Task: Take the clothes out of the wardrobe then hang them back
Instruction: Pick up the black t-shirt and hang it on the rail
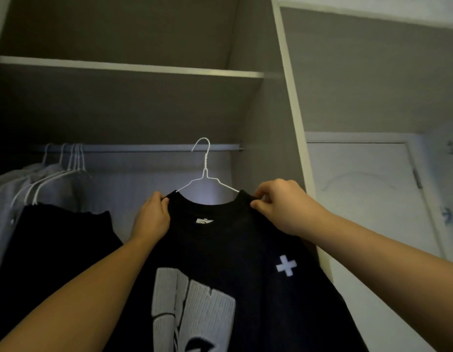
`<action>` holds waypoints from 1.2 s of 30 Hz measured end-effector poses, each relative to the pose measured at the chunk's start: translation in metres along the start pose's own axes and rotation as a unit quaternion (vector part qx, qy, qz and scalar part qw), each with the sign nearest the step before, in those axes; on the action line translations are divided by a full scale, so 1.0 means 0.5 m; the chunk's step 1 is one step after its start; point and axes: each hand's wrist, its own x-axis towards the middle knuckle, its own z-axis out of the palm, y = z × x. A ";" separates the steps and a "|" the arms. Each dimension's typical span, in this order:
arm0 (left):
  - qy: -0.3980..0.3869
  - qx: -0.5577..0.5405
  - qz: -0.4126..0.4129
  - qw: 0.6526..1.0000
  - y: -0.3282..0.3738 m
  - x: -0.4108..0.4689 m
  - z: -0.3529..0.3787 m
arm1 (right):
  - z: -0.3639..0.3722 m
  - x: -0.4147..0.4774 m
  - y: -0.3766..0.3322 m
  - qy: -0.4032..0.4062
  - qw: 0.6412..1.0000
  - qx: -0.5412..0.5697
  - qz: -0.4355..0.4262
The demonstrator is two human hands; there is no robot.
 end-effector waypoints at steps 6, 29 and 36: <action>-0.015 -0.020 0.036 0.999 -0.052 0.116 0.064 | 0.065 0.088 -0.039 0.009 0.999 -0.008 0.051; -0.024 -0.307 -0.008 0.951 -0.227 0.407 0.146 | 0.353 0.427 -0.309 0.097 0.993 -0.036 0.061; -0.039 -0.261 -0.008 0.964 -0.271 0.388 0.185 | 0.391 0.430 -0.306 0.081 0.991 -0.051 0.092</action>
